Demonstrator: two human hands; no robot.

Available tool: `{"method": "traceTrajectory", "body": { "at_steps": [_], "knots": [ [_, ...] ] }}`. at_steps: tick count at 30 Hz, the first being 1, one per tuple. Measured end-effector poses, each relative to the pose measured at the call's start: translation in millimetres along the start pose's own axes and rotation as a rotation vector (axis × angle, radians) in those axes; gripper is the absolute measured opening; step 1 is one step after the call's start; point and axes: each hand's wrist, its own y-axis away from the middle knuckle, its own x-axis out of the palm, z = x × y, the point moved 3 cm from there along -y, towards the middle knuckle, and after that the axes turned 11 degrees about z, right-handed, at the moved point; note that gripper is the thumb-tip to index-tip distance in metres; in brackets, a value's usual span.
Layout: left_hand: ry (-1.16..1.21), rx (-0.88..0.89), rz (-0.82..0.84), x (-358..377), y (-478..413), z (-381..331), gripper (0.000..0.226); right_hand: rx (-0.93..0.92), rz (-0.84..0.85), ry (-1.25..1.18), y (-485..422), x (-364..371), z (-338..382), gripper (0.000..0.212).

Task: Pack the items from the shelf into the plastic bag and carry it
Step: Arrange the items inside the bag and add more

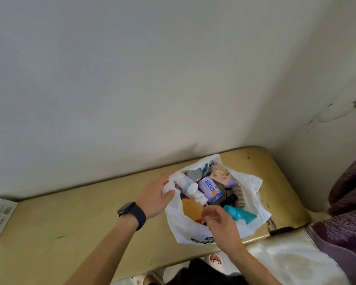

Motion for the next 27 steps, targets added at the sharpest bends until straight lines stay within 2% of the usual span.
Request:
{"method": "traceTrajectory", "body": {
  "at_steps": [3, 5, 9, 13, 21, 24, 27],
  "knots": [
    [0.235, -0.027, -0.084, 3, 16, 14, 0.060, -0.077, -0.009, -0.001, 28, 2, 16, 0.024],
    [0.279, -0.074, -0.110, 7, 24, 34, 0.062, -0.144, -0.016, 0.023, 35, 6, 38, 0.023],
    [0.078, -0.238, -0.088, 14, 44, 96, 0.063, -0.421, 0.009, 0.236, 31, 36, 98, 0.023],
    [-0.108, -0.458, -0.060, 13, 80, 170, 0.055, -0.614, 0.213, 0.522, -5, 113, 137, 0.020],
    [0.033, -0.767, -0.107, 4, 177, 319, 0.053, -0.515, 0.758, 1.244, -97, 314, 102, 0.040],
    [0.081, -0.853, -0.118, -12, 203, 374, 0.054, -0.404, 0.871, 1.498, -126, 375, 82, 0.054],
    [0.089, -0.908, -0.162, -46, 218, 427, 0.058, -0.261, 0.914, 1.632, -151, 418, 81, 0.069]
  ]
}}
